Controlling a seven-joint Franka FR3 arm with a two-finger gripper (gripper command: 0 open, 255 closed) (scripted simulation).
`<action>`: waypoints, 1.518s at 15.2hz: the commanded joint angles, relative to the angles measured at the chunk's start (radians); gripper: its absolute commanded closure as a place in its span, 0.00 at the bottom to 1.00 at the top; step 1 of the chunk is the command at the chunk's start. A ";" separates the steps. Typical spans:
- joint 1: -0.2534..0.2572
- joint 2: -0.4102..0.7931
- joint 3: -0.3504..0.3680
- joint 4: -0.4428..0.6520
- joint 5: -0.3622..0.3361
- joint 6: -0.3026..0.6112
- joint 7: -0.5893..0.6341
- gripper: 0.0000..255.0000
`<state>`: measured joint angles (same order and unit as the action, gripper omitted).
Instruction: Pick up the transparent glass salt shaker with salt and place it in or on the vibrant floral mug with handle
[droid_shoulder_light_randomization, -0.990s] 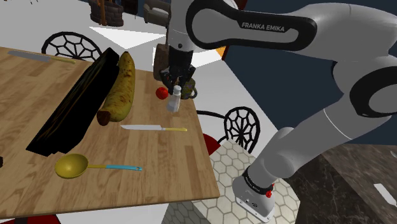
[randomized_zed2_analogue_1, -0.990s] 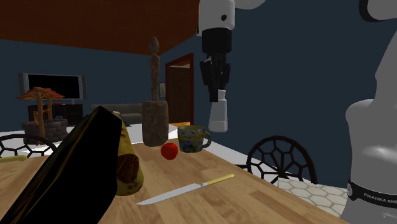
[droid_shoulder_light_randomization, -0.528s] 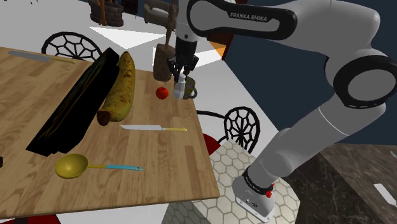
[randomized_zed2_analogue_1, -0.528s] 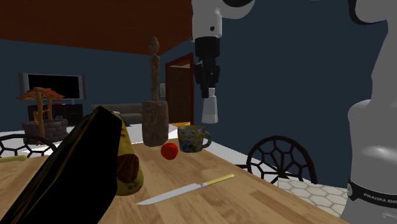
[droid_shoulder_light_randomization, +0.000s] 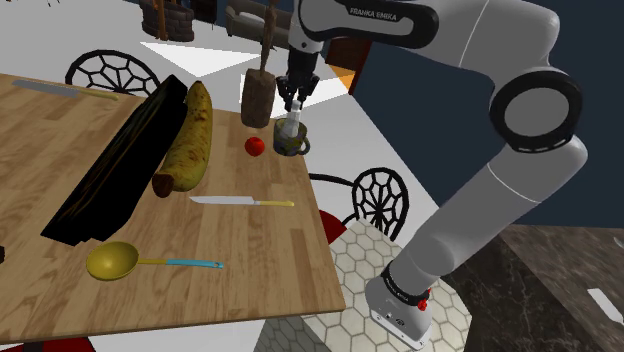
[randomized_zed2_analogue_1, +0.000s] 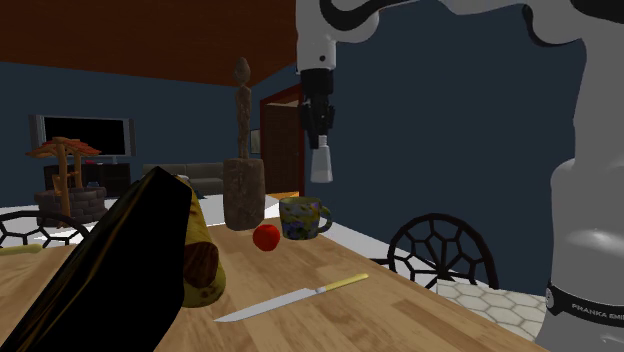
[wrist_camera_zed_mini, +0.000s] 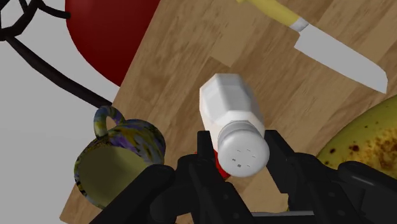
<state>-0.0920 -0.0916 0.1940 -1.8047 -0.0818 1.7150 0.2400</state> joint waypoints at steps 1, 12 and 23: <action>-0.017 0.042 -0.018 0.053 -0.009 -0.008 -0.035 1.00; -0.111 0.335 -0.105 0.456 -0.036 -0.102 -0.227 1.00; -0.151 0.466 -0.128 0.563 -0.037 -0.071 -0.289 1.00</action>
<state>-0.2421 0.3778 0.0661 -1.2241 -0.1193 1.6286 -0.0495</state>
